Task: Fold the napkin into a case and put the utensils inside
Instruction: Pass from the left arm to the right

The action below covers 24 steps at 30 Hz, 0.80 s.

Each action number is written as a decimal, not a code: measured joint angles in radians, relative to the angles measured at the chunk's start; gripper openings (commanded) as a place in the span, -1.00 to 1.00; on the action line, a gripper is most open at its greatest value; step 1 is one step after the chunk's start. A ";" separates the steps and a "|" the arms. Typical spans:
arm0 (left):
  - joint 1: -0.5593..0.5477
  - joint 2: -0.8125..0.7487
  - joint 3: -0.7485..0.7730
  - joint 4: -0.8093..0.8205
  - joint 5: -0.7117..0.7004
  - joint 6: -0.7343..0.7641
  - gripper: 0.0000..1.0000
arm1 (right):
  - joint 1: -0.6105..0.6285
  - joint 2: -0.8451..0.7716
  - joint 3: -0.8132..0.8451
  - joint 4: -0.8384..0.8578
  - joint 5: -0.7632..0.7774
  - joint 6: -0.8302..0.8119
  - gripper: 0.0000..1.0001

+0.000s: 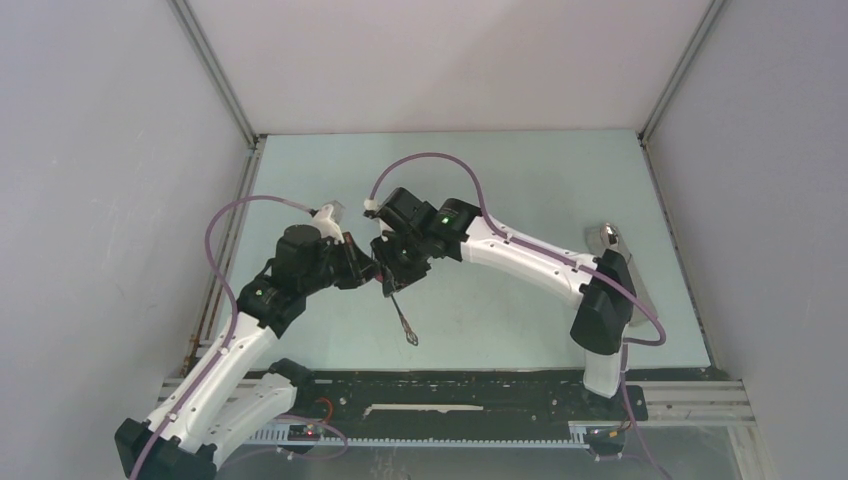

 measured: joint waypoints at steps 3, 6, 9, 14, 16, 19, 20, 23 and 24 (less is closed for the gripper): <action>-0.002 0.000 0.000 -0.002 -0.005 0.008 -1.00 | -0.012 0.001 0.005 -0.009 -0.014 0.000 -0.31; -0.004 0.000 0.000 -0.002 -0.006 0.009 -1.00 | -0.017 0.011 0.019 -0.015 -0.032 -0.002 -0.38; -0.007 0.000 0.000 -0.005 -0.011 0.012 -1.00 | -0.017 0.017 0.023 -0.016 -0.042 -0.003 -0.51; -0.009 0.003 0.000 -0.005 -0.018 0.020 -0.98 | -0.017 0.034 0.042 -0.023 -0.060 -0.008 -1.00; -0.009 0.005 0.000 -0.006 -0.021 0.024 -0.72 | -0.019 0.040 0.048 -0.029 -0.063 -0.010 -1.00; -0.009 0.010 0.000 -0.008 -0.022 0.034 0.00 | -0.028 0.043 0.048 -0.031 -0.062 -0.019 -1.00; -0.010 0.010 0.000 -0.011 -0.023 0.034 0.10 | -0.034 0.042 0.042 -0.026 -0.057 -0.026 -1.00; -0.012 0.014 0.021 -0.047 -0.053 0.035 0.40 | -0.093 -0.003 -0.062 0.031 -0.060 -0.075 -1.00; -0.012 0.018 0.043 -0.073 -0.073 0.038 0.42 | -0.130 -0.026 -0.111 0.043 -0.063 -0.093 -1.00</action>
